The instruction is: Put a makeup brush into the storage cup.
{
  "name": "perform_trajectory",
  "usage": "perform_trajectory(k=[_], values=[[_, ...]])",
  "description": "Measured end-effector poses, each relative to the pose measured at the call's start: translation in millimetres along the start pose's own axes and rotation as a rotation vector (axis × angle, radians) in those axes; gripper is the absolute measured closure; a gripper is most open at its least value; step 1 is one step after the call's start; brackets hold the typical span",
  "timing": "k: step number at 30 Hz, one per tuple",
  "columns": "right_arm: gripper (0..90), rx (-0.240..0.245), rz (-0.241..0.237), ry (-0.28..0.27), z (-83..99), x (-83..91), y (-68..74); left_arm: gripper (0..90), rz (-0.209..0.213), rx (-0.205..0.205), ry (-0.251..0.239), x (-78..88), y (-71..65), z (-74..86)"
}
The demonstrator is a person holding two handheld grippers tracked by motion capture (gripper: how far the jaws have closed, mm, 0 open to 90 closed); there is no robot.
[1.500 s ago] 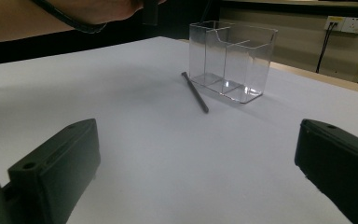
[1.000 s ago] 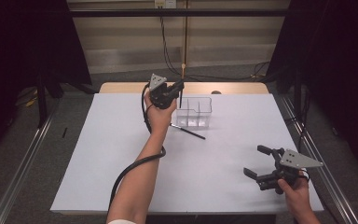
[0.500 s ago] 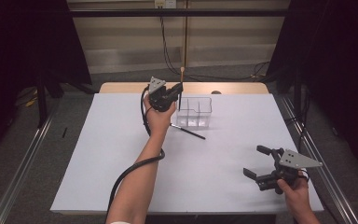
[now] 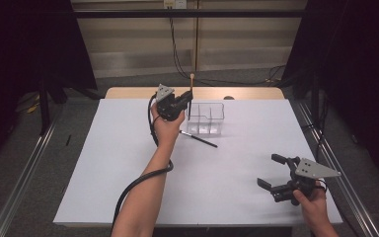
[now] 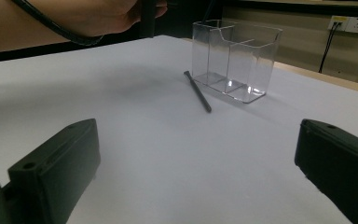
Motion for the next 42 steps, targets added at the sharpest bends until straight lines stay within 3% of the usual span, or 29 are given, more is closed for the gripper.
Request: perform_trajectory(k=[10,12,20,22,24,26,29,40,42], values=[[0.0,-0.001,-0.001,-0.001,0.2,-0.8,-0.1,82.6,0.012,0.012,0.016,2.0,1.1,1.1],[0.0,0.001,-0.002,0.001,0.3,-0.8,0.1,70.6,0.039,0.042,0.01,2.7,1.2,1.5],[0.0,0.003,-0.001,0.001,0.0,-0.9,0.5,44.2,0.076,0.055,-0.006,7.6,0.9,0.0],[0.0,0.003,-0.005,0.002,0.1,-1.4,0.8,41.1,0.082,0.067,-0.017,10.2,1.4,-1.1],[0.0,0.005,-0.005,0.003,0.1,-1.6,0.9,39.2,0.083,0.051,-0.021,12.3,2.3,-1.4],[0.0,0.004,-0.005,0.005,0.0,-1.7,1.2,31.9,0.1,0.043,-0.036,15.3,3.2,-1.8],[0.0,0.006,-0.004,0.006,0.0,-1.8,1.2,26.7,0.123,0.051,-0.048,18.0,4.2,-1.2],[0.0,0.005,0.002,0.004,-1.2,-1.1,0.9,10.2,0.162,0.056,-0.039,26.1,9.2,4.7],[0.0,0.006,0.001,0.003,-1.3,-1.2,1.2,6.1,0.175,0.031,-0.033,27.4,8.0,5.6]])
Point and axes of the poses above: each handheld gripper's, and its own axes: x roughly backward along the jaws, z roughly out of its underside, y roughly to its left, the point moved 5 cm from there along -x, roughly forward along the jaws, and after that the axes turned 10 degrees about -z, right-handed, at the moved point
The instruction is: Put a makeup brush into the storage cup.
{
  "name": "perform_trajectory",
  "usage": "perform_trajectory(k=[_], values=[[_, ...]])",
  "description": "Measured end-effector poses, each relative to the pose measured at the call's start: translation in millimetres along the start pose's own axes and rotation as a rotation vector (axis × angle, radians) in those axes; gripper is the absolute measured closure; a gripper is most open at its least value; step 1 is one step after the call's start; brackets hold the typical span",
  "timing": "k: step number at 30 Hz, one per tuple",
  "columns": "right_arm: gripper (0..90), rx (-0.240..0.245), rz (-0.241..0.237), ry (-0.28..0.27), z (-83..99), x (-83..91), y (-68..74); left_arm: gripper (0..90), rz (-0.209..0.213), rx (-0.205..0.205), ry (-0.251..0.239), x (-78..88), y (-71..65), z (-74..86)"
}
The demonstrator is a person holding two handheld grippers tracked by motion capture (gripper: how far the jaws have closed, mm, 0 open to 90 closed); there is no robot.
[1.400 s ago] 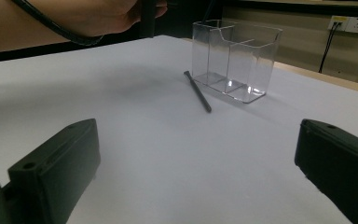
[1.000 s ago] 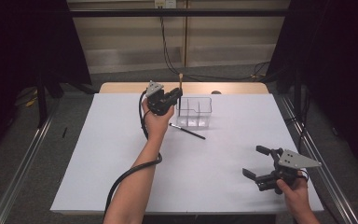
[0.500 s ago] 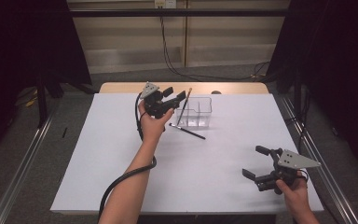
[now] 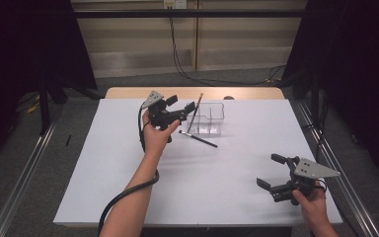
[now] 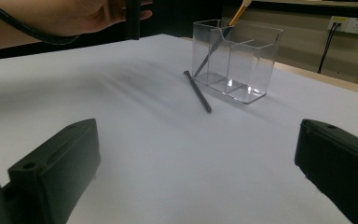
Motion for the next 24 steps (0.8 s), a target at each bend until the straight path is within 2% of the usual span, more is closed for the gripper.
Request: perform_trajectory(k=[1,4,6,8,12,17,20,24], values=[[0.0,0.003,0.0,0.002,0.2,-0.1,-0.1,4.7,-0.004,-0.019,0.003,1.0,-0.1,0.6],[0.0,0.003,-0.002,0.004,0.5,-0.3,0.2,2.7,0.02,-0.019,0.002,5.0,-0.7,2.3],[0.0,0.003,-0.001,0.002,0.3,0.0,0.2,0.0,0.036,-0.043,0.008,7.6,-0.2,4.4],[0.0,0.0,0.0,0.001,0.1,0.4,0.2,0.0,0.042,-0.041,0.012,9.9,-0.1,5.6],[0.0,-0.001,0.002,0.001,0.1,0.4,-0.1,0.0,0.046,-0.061,0.032,14.9,0.2,10.5],[0.0,0.005,-0.002,0.003,0.2,-0.2,0.2,0.0,0.041,-0.058,0.047,20.6,2.6,15.5],[0.0,0.003,-0.002,0.002,0.0,-0.3,0.4,0.0,0.049,-0.083,0.054,27.9,4.4,21.2],[0.0,0.003,-0.002,0.003,0.2,-0.8,0.3,0.0,0.059,-0.096,0.063,35.4,6.3,26.4]])
Point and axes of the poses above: each handheld gripper's, and its own axes: x roughly backward along the jaws, z roughly out of its underside, y roughly to its left, the point moved 5 cm from there along -x, roughly forward along the jaws, and after that the axes turned 10 degrees about -z, right-handed, at the moved point
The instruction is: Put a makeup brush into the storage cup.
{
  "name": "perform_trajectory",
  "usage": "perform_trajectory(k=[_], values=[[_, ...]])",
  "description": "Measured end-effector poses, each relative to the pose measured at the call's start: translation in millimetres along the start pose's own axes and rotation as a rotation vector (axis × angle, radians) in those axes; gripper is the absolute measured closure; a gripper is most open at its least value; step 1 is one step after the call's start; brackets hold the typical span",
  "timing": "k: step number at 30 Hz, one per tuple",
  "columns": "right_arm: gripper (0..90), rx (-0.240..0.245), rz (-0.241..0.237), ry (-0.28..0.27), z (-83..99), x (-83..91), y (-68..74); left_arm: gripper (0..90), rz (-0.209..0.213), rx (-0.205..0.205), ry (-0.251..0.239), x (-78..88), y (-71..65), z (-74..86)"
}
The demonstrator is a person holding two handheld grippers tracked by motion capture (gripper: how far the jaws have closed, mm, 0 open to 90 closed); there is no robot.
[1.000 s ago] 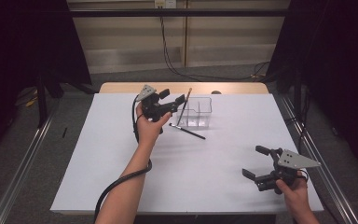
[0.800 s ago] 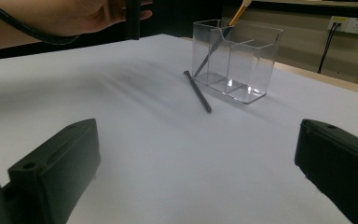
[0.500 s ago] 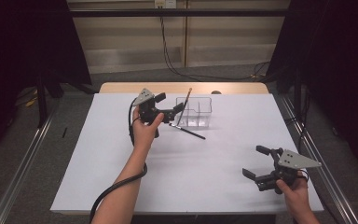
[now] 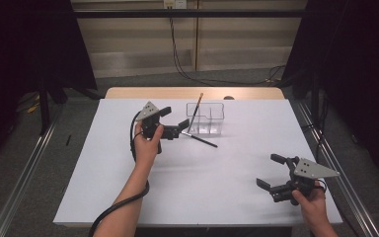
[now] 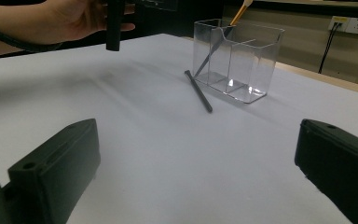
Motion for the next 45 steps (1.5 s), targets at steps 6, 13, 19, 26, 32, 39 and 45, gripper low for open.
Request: perform_trajectory(k=[6,13,19,26,32,39,45], values=[[0.0,0.002,-0.001,0.001,-0.3,-0.8,0.7,0.0,0.004,-0.003,-0.007,7.9,1.6,4.2],[0.0,0.003,-0.002,0.001,-0.2,-1.0,0.7,0.0,0.008,-0.035,-0.003,16.7,1.6,5.8],[0.0,0.001,-0.001,-0.002,-0.4,-0.5,0.6,0.0,0.008,-0.057,0.003,26.6,3.7,9.5],[0.0,0.001,-0.005,0.001,-0.2,-1.6,1.0,0.0,0.024,-0.062,-0.002,38.1,4.9,9.4],[0.0,0.0,-0.004,0.001,0.0,-2.1,0.6,0.0,0.023,-0.071,-0.011,49.0,7.8,9.6],[0.0,-0.001,-0.008,0.002,-0.1,-3.8,0.8,0.0,0.017,-0.072,-0.012,59.8,11.4,12.0],[0.0,-0.003,-0.008,-0.001,-0.5,-4.0,-0.4,0.0,0.016,-0.071,-0.018,67.7,13.5,12.8]])
Point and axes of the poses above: each handheld gripper's, and its own axes: x roughly backward along the jaws, z roughly out of its underside, y roughly to its left, the point moved 5 cm from there along -x, roughly forward along the jaws, and after that the axes turned 10 degrees about -z, right-handed, at the moved point
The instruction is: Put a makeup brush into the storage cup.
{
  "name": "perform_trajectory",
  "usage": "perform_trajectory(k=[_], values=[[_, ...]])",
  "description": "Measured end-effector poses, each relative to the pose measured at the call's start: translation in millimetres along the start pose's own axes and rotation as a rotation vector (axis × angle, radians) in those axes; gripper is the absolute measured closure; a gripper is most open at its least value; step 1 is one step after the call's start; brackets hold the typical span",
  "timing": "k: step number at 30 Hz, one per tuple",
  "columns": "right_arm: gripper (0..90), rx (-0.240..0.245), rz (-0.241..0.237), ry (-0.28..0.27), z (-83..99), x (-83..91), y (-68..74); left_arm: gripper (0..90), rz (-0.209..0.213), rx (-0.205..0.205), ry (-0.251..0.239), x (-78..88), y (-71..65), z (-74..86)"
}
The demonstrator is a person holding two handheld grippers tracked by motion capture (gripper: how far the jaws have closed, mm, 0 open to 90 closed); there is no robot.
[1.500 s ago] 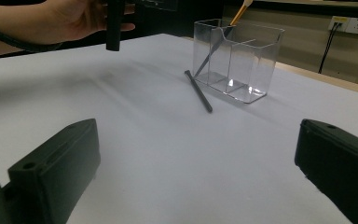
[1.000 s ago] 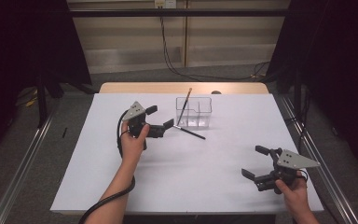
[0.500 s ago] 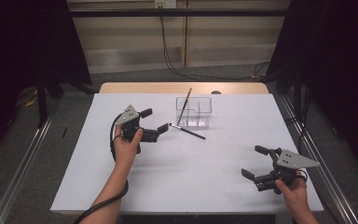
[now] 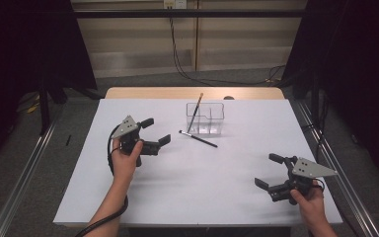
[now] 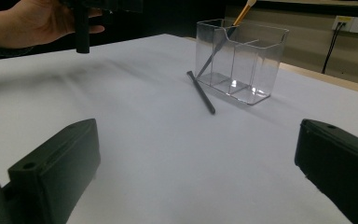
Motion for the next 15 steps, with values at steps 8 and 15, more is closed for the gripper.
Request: perform_trajectory(k=[8,15], values=[[0.0,-0.005,0.0,-0.012,-1.9,-2.2,-1.5,0.0,0.0,-0.001,-0.002,12.2,1.3,2.2],[0.0,-0.004,0.001,-0.018,-2.8,-3.6,-2.6,0.0,-0.003,-0.022,0.001,23.1,0.6,3.5]])
Point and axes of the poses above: each handheld gripper's, and its own axes: x roughly backward along the jaws, z roughly out of its underside, y roughly to its left, the point moved 5 cm from there along -x, roughly forward along the jaws, and after that the axes turned 10 degrees about -z, right-handed, at the moved point
